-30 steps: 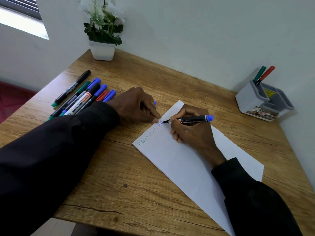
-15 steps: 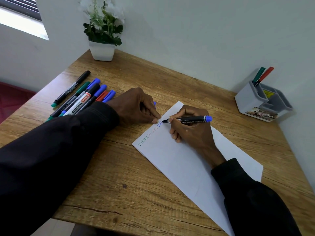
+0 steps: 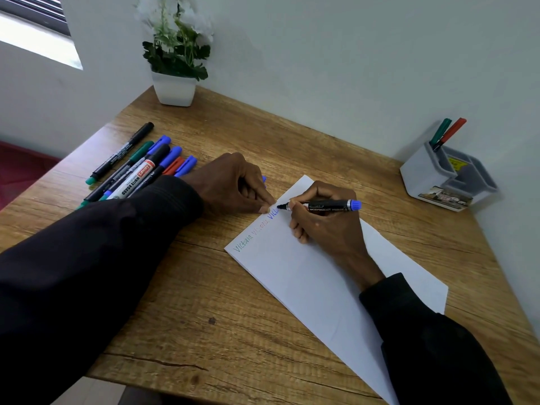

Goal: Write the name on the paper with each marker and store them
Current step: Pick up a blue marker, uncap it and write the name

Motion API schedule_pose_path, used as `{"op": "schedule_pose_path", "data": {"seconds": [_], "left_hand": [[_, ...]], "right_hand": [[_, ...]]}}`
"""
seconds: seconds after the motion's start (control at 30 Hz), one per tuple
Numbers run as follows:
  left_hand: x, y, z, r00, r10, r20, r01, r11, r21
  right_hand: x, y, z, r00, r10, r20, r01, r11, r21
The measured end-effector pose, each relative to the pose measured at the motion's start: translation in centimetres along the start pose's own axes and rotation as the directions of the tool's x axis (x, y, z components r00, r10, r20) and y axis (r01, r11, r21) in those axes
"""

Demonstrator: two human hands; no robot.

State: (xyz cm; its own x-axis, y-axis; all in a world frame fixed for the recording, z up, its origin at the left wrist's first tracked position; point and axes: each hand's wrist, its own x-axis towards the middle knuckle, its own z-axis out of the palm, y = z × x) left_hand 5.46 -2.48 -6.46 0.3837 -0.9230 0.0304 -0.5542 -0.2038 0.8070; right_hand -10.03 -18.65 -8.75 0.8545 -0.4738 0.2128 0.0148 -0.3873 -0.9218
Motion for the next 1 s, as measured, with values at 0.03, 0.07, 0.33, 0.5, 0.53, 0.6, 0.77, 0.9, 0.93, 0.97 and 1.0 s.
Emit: {"op": "schedule_pose_path", "data": {"seconds": [0.03,0.07,0.33,0.5,0.53,0.6,0.77,0.9,0.93,0.97,1.0], "left_hand": [[0.00,-0.04,-0.03,1.000,-0.001,0.002,0.001,1.000,0.001],[0.00,-0.06,-0.07,1.000,-0.001,0.003,0.000,1.000,0.002],[-0.01,-0.11,-0.08,1.000,0.007,-0.001,-0.007,1.000,-0.009],[-0.01,-0.29,-0.18,1.000,0.012,0.007,-0.012,1.000,0.000],[-0.02,-0.32,-0.18,1.000,0.015,0.007,-0.015,1.000,0.000],[0.00,-0.38,-0.16,1.000,0.016,0.009,-0.016,1.000,0.003],[0.14,-0.54,-0.18,1.000,0.011,0.013,-0.011,1.000,0.006],[0.17,-0.48,-0.14,1.000,0.005,0.015,-0.005,1.000,0.003],[0.15,-0.46,-0.16,1.000,0.007,0.013,-0.007,1.000,-0.001],[0.13,-0.43,-0.15,1.000,0.010,0.010,-0.010,1.000,-0.003],[0.10,-0.40,-0.17,1.000,0.012,0.009,-0.012,1.000,-0.004]], "right_hand": [[-0.02,-0.03,-0.04,1.000,0.015,-0.007,-0.015,1.000,0.000],[-0.03,-0.05,-0.08,1.000,0.024,-0.011,-0.024,1.000,0.003],[0.04,-0.05,0.13,1.000,-0.019,-0.016,0.020,0.999,0.026],[0.11,-0.05,0.12,1.000,0.005,-0.026,-0.005,1.000,0.008],[0.10,-0.08,0.11,0.999,0.014,-0.031,-0.014,1.000,0.009],[0.08,-0.15,0.06,0.999,0.010,-0.034,-0.009,1.000,0.018],[0.20,-0.04,0.15,1.000,-0.005,-0.014,0.006,0.999,0.036],[0.21,0.02,0.07,0.999,-0.003,-0.045,0.004,0.999,0.039],[0.22,-0.01,0.08,0.999,0.001,-0.044,0.001,0.999,0.037],[0.25,-0.04,0.08,0.999,0.004,-0.042,-0.003,0.999,0.034],[0.28,-0.08,0.05,0.999,0.010,-0.041,-0.009,1.000,0.028]]}}
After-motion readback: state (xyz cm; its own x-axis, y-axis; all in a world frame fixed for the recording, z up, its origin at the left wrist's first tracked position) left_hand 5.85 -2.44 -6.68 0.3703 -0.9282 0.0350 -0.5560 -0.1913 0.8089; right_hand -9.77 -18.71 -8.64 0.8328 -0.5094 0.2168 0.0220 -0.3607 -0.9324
